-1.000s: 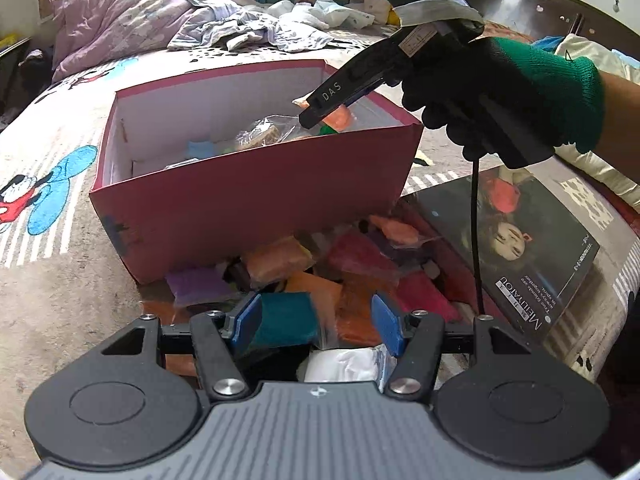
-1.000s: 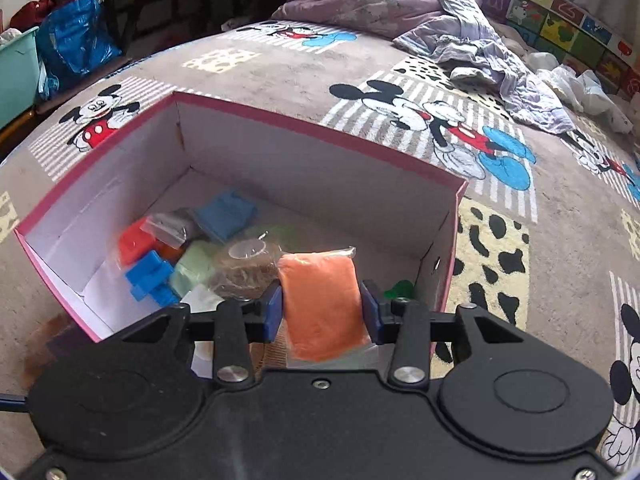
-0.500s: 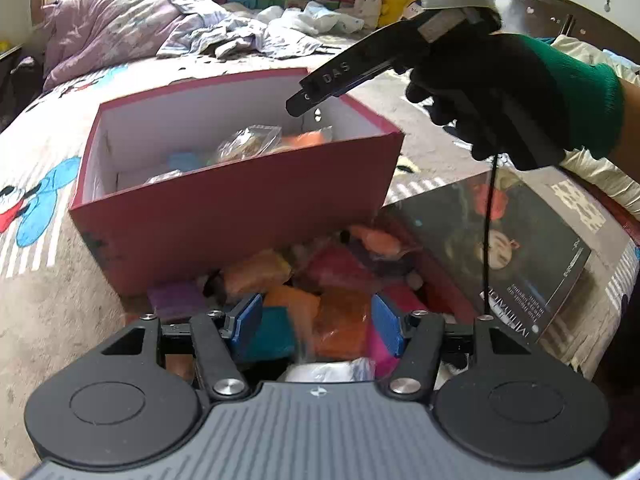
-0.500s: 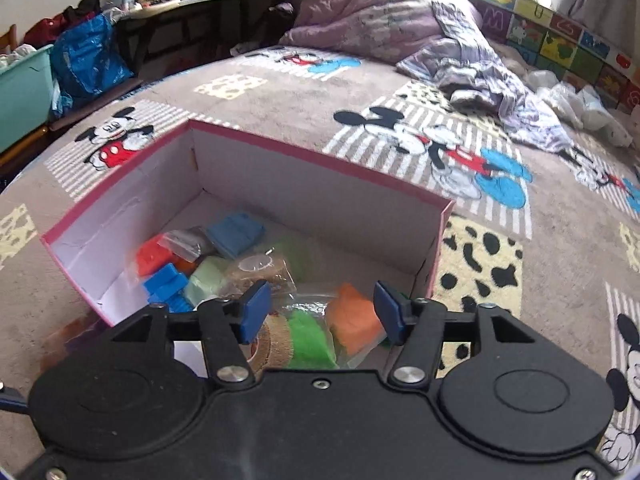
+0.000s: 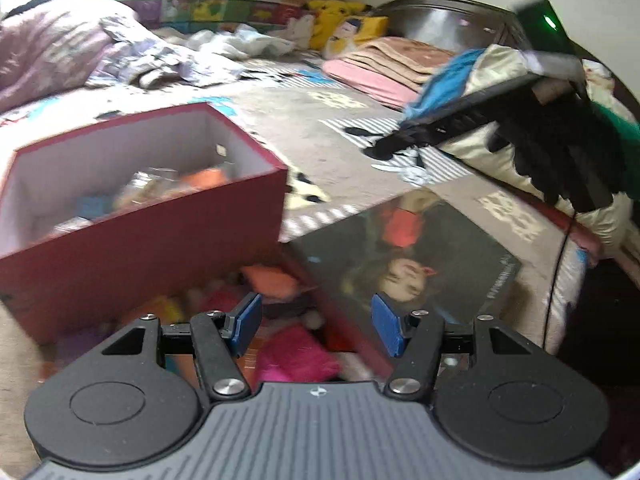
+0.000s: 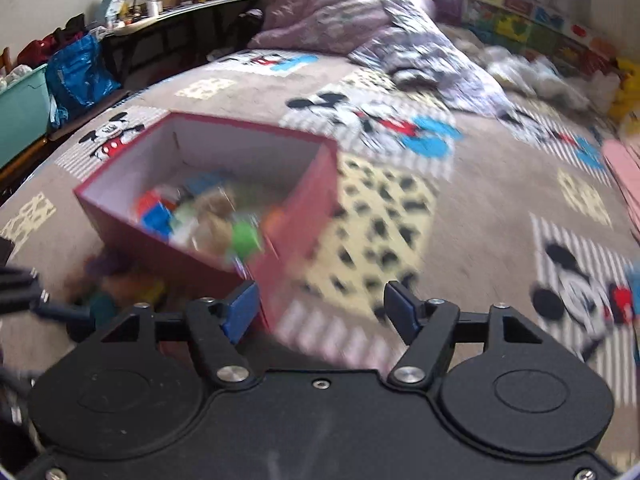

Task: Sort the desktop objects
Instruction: 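Grasp the black MEILIYATOU album edges with both grippers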

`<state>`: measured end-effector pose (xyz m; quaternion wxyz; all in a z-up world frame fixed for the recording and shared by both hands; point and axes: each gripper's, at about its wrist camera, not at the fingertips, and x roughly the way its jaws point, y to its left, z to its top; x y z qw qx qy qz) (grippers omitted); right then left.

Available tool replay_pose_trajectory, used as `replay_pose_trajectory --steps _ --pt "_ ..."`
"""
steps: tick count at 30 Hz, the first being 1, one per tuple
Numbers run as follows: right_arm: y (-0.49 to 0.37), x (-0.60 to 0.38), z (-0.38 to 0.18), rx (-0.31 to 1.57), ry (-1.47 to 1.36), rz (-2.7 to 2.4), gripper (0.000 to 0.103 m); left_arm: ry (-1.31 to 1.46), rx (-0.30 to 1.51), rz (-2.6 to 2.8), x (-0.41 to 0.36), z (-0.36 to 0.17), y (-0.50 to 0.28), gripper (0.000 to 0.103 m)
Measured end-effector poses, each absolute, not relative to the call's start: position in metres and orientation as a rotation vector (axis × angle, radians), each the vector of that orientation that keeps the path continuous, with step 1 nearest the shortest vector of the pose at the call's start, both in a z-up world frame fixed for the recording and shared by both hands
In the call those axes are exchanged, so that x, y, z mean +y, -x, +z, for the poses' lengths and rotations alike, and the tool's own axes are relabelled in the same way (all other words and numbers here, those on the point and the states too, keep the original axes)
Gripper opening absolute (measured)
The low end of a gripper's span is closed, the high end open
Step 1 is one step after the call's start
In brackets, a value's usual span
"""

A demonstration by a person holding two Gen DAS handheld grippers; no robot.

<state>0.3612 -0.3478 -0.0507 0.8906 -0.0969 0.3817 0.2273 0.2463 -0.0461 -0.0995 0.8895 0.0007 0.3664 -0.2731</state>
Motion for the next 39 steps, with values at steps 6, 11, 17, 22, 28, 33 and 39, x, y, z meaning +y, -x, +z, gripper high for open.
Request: replay_pose_trajectory --steps 6,11,17,22,28,33,39 --pt "-0.337 -0.433 -0.069 0.879 0.112 0.367 0.071 0.005 0.818 -0.626 -0.067 -0.123 -0.246 0.059" --pt "-0.335 -0.476 -0.1 0.939 0.024 0.353 0.072 0.019 0.885 -0.616 -0.078 -0.142 -0.253 0.059" --pt "-0.337 -0.508 -0.127 0.971 -0.093 0.33 0.074 0.041 0.931 -0.635 -0.095 -0.155 -0.263 0.059" --pt "-0.338 -0.523 -0.157 1.042 -0.158 0.322 0.075 0.025 0.964 -0.633 -0.112 -0.166 -0.27 0.062" --pt "-0.337 -0.537 -0.174 1.094 -0.282 0.365 0.081 -0.014 0.978 -0.645 -0.122 -0.163 -0.276 0.066" --pt "-0.323 -0.54 -0.161 1.088 -0.278 0.383 0.082 -0.112 0.927 -0.67 -0.128 -0.135 -0.276 0.066" --pt "-0.302 -0.554 -0.116 0.988 -0.337 0.368 0.082 -0.138 0.837 -0.654 -0.137 -0.076 -0.282 0.066"
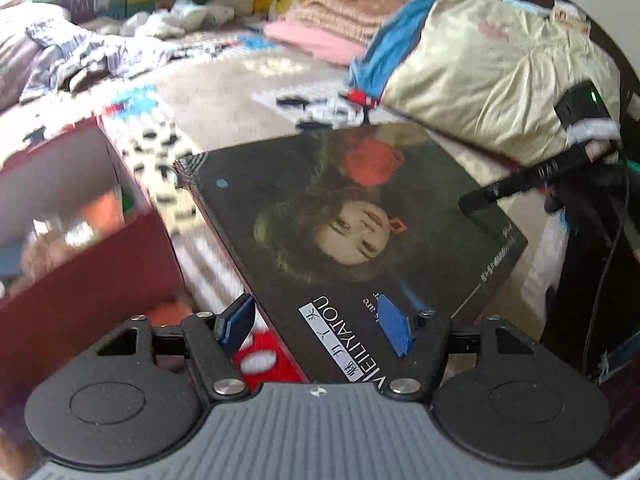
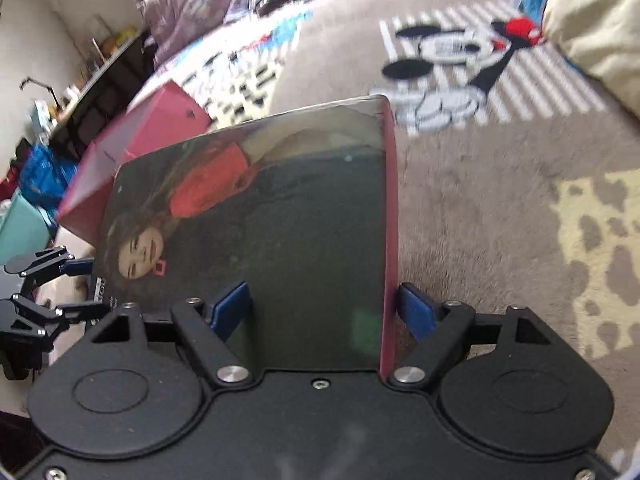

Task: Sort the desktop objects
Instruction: 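Grasp the black MEILIYATOU album edges with both grippers, then lift the black album with both grippers and carry it over the red box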

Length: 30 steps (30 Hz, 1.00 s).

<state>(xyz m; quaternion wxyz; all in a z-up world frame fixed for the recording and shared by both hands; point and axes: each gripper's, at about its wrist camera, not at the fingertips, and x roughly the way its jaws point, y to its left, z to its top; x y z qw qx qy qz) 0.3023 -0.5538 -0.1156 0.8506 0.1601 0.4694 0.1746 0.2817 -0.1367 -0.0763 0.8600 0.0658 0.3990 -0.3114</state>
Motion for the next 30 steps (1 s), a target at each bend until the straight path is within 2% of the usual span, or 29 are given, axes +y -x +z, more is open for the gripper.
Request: replay_pose_trajectory --steps 7,12,30 --pt "-0.291 -0.556 -0.064 0.846 -0.411 0.353 0.083 -0.109 0.71 -0.628 -0.125 -0.015 -0.29 0.066" --pt "-0.291 -0.526 -0.036 0.758 -0.407 0.375 0.083 -0.057 0.634 -0.589 -0.093 0.01 -0.297 0.067" --pt "-0.34 -0.367 0.003 0.67 -0.32 0.48 0.083 0.105 0.624 -0.371 0.073 0.008 -0.319 0.069"
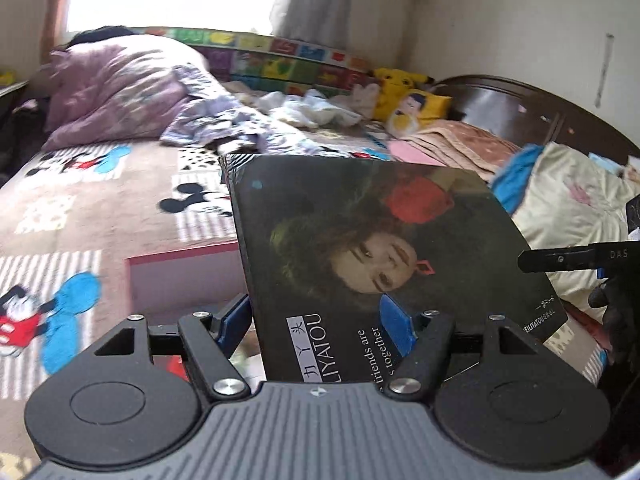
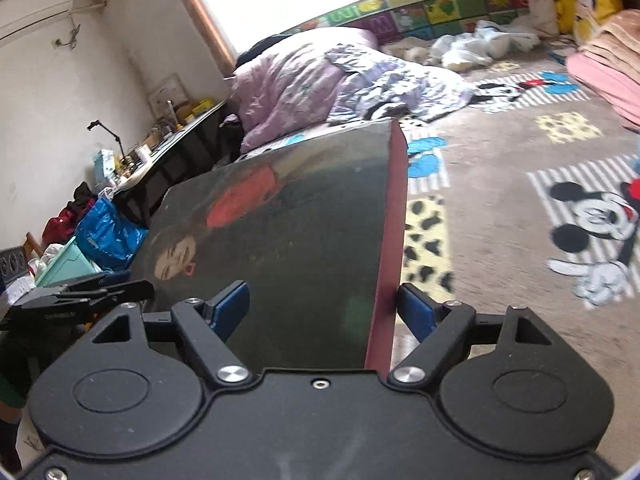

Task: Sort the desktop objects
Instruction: 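Lift the black album with both grippers and carry it over the red box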

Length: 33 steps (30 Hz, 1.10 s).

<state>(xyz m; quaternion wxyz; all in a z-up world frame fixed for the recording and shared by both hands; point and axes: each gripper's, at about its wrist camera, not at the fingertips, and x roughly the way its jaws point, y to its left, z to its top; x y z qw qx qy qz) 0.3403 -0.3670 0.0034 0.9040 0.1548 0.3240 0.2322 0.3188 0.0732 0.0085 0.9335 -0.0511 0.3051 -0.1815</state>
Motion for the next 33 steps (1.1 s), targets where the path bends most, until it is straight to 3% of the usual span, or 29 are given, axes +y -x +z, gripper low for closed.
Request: replay_pose_trajectory --steps 13,33 --pt "-0.364 -0.282 0.012 0.65 -0.297 0.55 0.083 0.241 0.604 -0.255 0.161 0.013 -0.327 0.069" --pt "-0.411 -0.244 -0.031 0.805 -0.234 0.47 0.082 0.314 0.733 -0.193 0.177 -0.055 -0.369 0.069"
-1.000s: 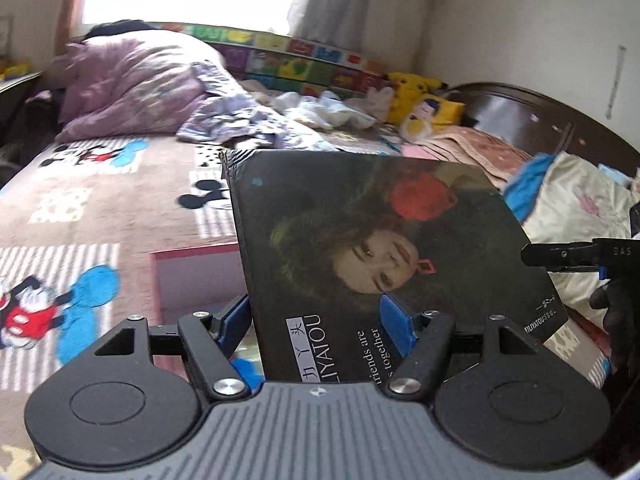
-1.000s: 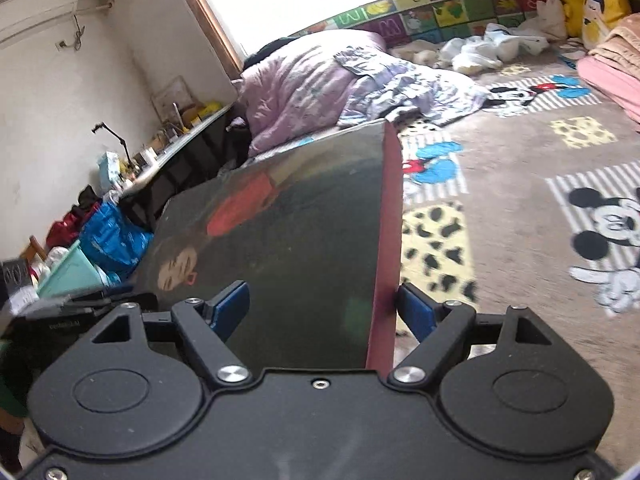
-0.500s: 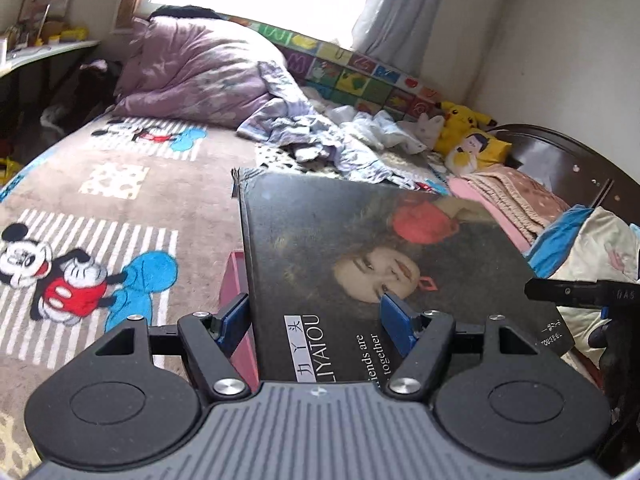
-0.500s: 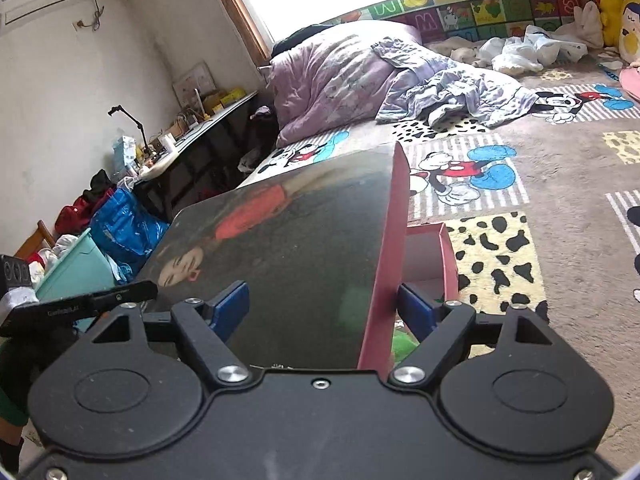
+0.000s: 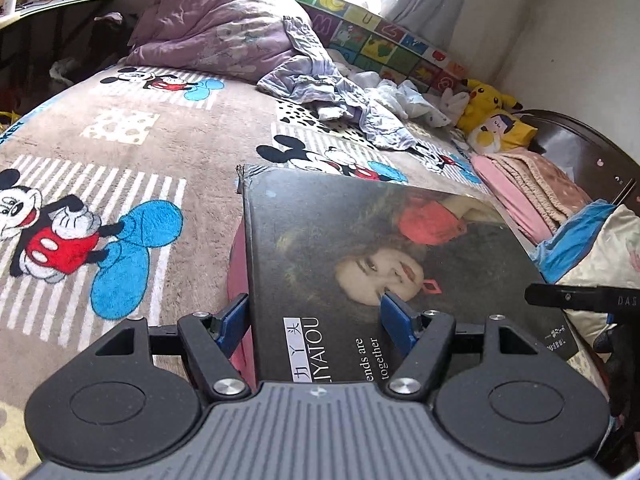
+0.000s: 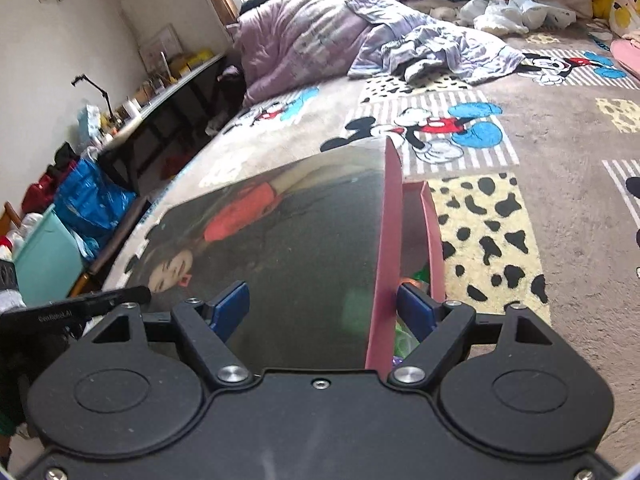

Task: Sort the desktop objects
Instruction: 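Lift the black album with both grippers and carry it over the red box, then lower the album flat onto the box opening and open both grippers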

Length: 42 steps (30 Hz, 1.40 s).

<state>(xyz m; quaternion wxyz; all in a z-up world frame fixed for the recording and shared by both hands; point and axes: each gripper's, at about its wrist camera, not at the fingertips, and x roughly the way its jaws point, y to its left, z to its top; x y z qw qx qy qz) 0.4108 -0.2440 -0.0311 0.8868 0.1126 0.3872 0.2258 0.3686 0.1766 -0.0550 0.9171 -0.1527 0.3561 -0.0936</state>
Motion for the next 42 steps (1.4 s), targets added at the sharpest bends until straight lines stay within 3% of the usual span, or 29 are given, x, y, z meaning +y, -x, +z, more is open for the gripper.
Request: replay_pose_trajectory --steps 23,31,42 --pt "-0.437 -0.247 -0.062 0.778 -0.297 0.443 0.082 0.419 0.796 -0.076 0.17 -0.098 -0.413 0.074" --pt "-0.436 -0.265 -0.057 0.716 -0.361 0.427 0.082 0.391 0.81 -0.067 0.161 -0.096 -0.411 0.075" --pt "-0.443 -0.28 -0.082 0.813 -0.408 0.398 0.082 0.296 0.814 -0.09 0.147 -0.081 -0.407 0.076"
